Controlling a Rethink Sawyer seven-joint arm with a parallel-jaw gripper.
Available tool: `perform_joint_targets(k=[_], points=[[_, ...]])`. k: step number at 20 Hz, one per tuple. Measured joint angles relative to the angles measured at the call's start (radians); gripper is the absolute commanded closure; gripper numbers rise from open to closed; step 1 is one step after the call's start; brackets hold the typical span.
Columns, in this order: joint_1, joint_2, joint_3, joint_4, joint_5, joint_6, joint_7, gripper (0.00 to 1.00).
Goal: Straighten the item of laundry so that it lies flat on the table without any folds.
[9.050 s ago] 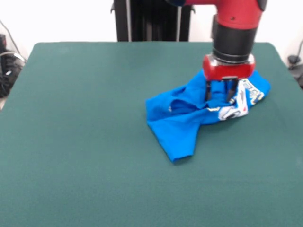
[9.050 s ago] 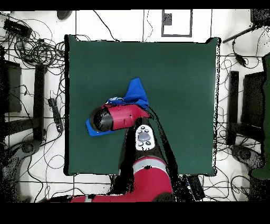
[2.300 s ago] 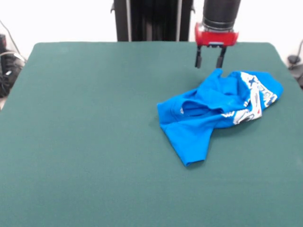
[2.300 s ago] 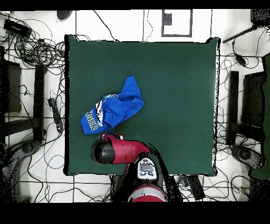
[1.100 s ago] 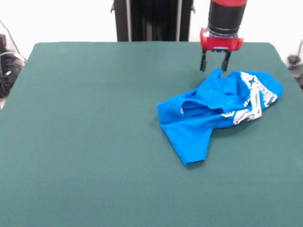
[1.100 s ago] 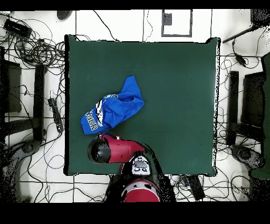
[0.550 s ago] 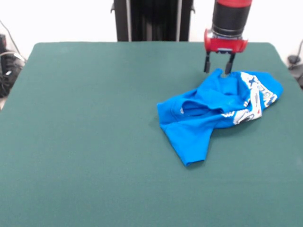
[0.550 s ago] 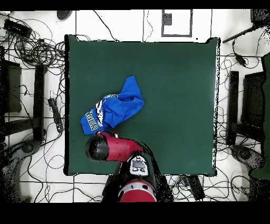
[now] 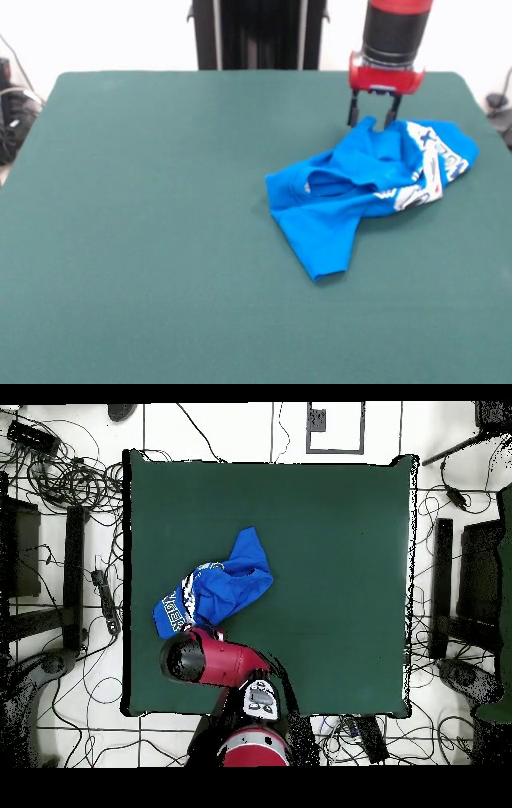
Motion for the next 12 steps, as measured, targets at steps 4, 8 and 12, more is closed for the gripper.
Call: perform_joint_targets(k=[4,8,12], points=[[0.001,0.002,-0.004,-0.004,0.032,-0.009,0.000,0.00],[0.000,0.003,-0.004,-0.004,0.061,-0.019,0.000,0.00],[0.001,0.003,-0.004,-0.004,0.099,-0.029,0.001,0.00]])
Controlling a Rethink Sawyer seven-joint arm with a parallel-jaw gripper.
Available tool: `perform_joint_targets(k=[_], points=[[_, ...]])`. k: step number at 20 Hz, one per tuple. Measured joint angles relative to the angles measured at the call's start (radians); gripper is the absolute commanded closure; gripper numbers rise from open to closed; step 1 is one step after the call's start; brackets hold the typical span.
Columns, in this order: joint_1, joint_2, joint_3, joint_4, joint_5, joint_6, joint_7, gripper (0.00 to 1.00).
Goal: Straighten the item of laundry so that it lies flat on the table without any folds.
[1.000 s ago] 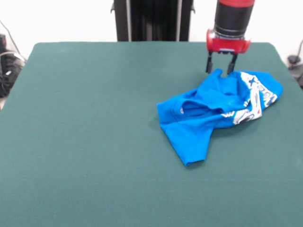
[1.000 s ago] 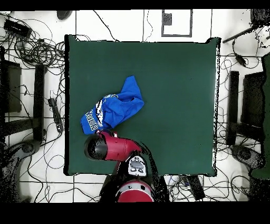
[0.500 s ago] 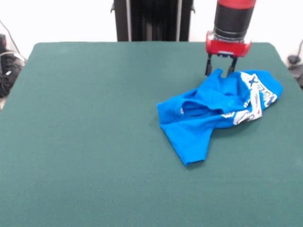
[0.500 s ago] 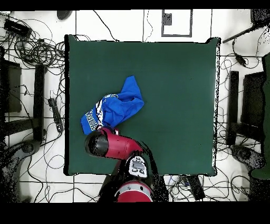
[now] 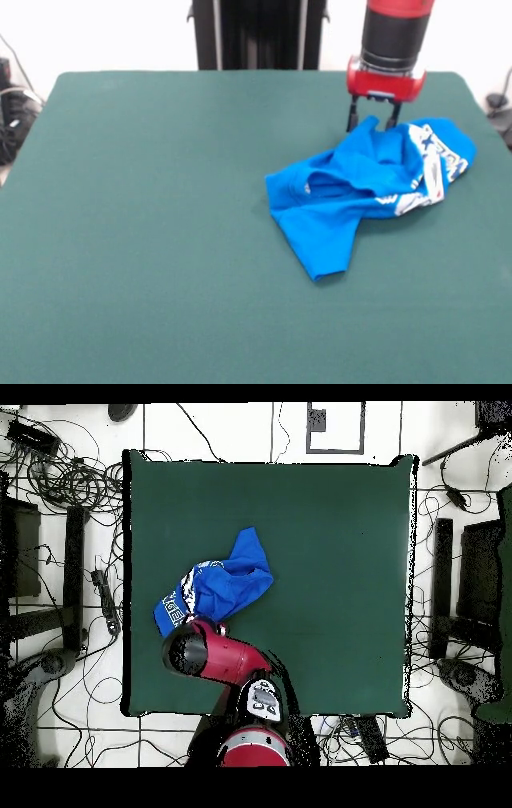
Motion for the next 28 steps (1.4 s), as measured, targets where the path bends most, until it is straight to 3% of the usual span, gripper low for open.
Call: perform_joint_targets(k=[9,28], points=[[0.001,0.001,0.000,0.000,0.053,-0.014,0.001,0.00],[-0.041,-0.002,0.000,0.000,0.055,-0.040,0.001,0.00]])
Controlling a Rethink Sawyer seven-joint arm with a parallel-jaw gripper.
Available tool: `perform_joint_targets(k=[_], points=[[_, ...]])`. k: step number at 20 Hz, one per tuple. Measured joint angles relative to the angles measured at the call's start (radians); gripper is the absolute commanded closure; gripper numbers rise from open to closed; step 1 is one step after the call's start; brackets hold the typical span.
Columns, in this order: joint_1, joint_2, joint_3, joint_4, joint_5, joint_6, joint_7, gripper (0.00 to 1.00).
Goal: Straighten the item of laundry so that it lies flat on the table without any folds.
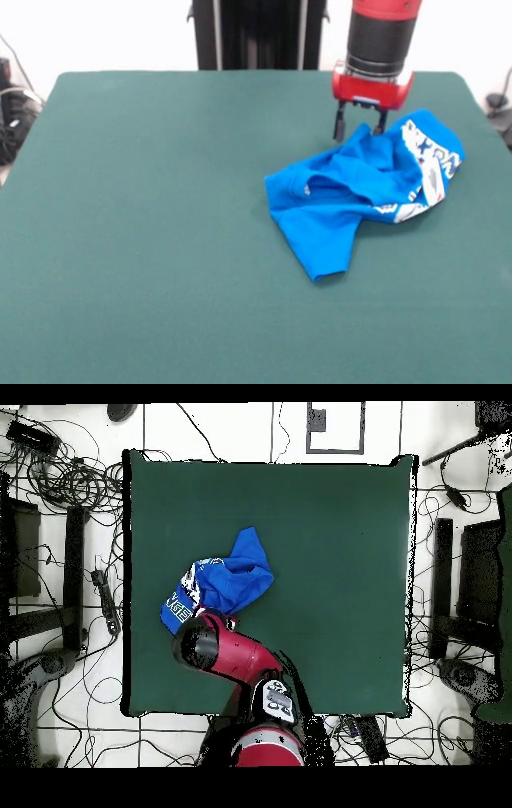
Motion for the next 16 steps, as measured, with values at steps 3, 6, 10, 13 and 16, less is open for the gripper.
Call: perform_joint_targets(k=[3,6,10,13,16], points=[[-0.013,-0.003,0.000,0.000,0.000,0.000,0.000,0.00],[-0.020,-0.004,0.000,0.000,0.000,0.000,0.000,0.00],[-0.021,-0.004,0.000,0.000,0.000,-0.003,0.000,0.00],[-0.020,-0.004,0.000,0.000,0.000,-0.018,0.000,1.00],[-0.019,-0.004,0.000,0.000,0.000,-0.023,0.000,1.00]])
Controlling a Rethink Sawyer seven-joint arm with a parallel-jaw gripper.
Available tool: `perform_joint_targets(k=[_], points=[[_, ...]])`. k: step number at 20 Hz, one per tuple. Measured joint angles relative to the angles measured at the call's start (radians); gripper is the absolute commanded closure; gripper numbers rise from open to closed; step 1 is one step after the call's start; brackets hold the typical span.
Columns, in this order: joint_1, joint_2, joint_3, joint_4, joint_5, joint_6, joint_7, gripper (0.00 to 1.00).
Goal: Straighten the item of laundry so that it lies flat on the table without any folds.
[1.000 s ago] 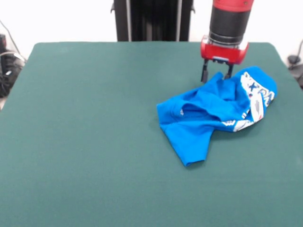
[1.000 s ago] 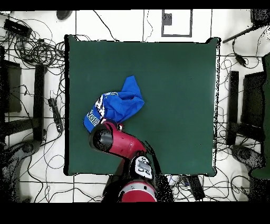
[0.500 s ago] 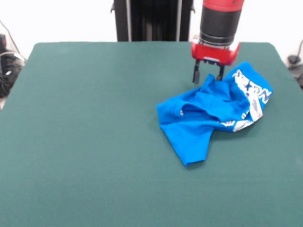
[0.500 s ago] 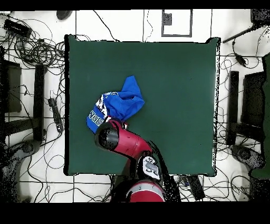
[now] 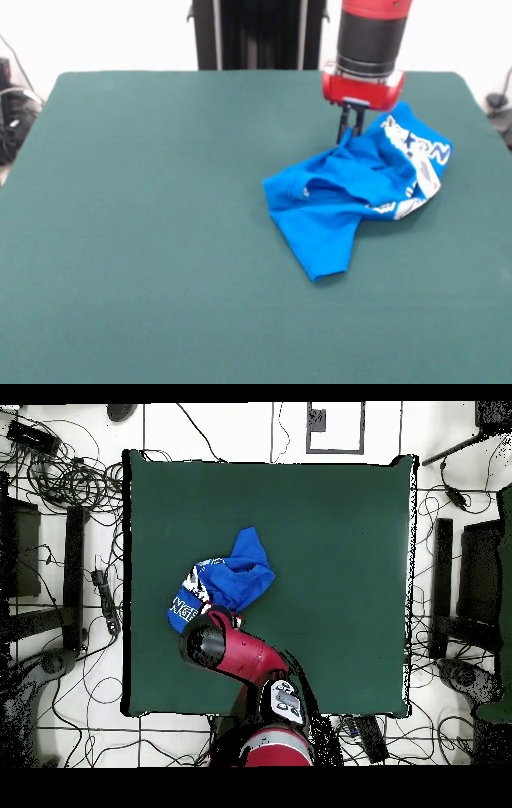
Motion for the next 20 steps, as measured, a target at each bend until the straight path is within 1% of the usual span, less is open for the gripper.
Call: perform_joint_targets(k=[13,17,20], points=[[-0.009,-0.001,0.001,0.001,-0.001,0.000,0.000,1.00],[-0.036,-0.022,0.001,0.019,-0.029,0.000,0.000,1.00],[-0.078,-0.063,0.001,0.047,-0.081,0.000,0.000,1.00]])
